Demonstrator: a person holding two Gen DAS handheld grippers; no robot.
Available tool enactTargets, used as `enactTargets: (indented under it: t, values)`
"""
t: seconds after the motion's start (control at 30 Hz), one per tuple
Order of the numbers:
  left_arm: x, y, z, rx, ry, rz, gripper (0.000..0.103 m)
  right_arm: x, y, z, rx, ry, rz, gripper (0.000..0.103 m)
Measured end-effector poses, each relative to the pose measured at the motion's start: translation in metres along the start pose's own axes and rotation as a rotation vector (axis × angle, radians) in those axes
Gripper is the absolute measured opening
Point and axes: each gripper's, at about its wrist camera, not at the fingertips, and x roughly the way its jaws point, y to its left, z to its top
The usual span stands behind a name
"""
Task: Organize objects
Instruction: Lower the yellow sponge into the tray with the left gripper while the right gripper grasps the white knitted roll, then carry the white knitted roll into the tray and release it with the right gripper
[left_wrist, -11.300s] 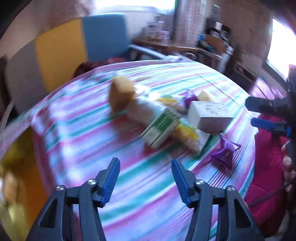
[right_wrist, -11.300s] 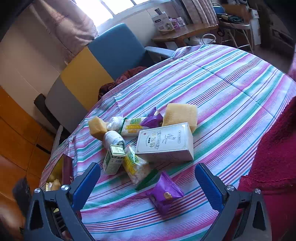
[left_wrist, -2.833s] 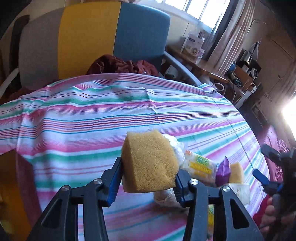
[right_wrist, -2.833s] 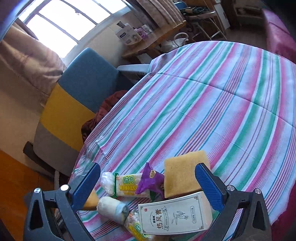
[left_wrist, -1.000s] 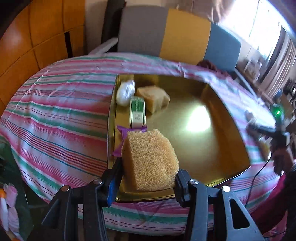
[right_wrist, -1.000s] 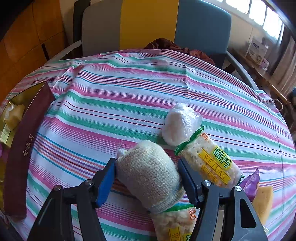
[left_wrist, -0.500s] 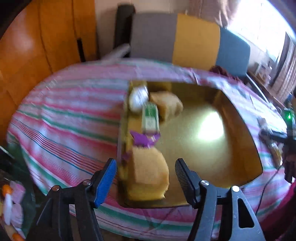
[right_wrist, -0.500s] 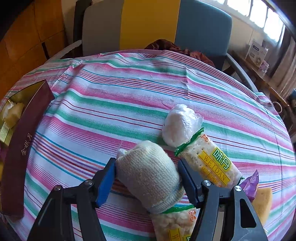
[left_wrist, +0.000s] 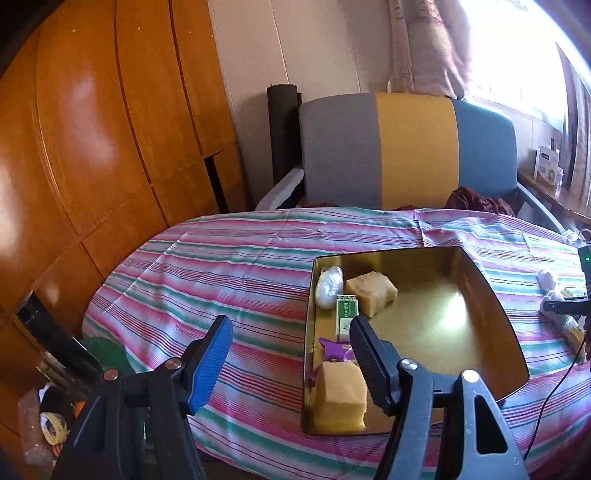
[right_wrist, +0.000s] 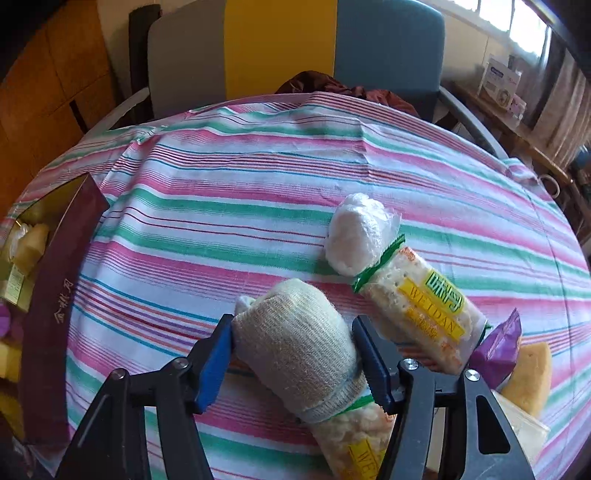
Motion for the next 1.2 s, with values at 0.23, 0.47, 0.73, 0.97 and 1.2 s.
enactTargets:
  t: [0.23,0.47,0.73,0.97,1.2]
  values:
    - [-0.004,0.003,-0.002,0.009,-0.02,0.017,0.067,-0.016,0.016,-0.007,0.069,0.016,0.075,0.064]
    - [-0.008,0.007,-0.002,0.014,-0.039,0.023,0.067,-0.07,0.065,0.0,0.051,-0.101,0.197,0.064]
    - [-0.009,0.009,-0.004,0.019,-0.047,0.029,0.067,-0.121,0.165,-0.002,-0.119,-0.189,0.375,0.064]
    - [-0.008,0.013,-0.008,0.015,-0.046,0.032,0.067,-0.104,0.247,-0.021,-0.252,-0.111,0.442,0.064]
    - [-0.006,0.016,-0.011,0.015,-0.046,0.033,0.067,-0.064,0.303,-0.04,-0.322,-0.005,0.427,0.065]
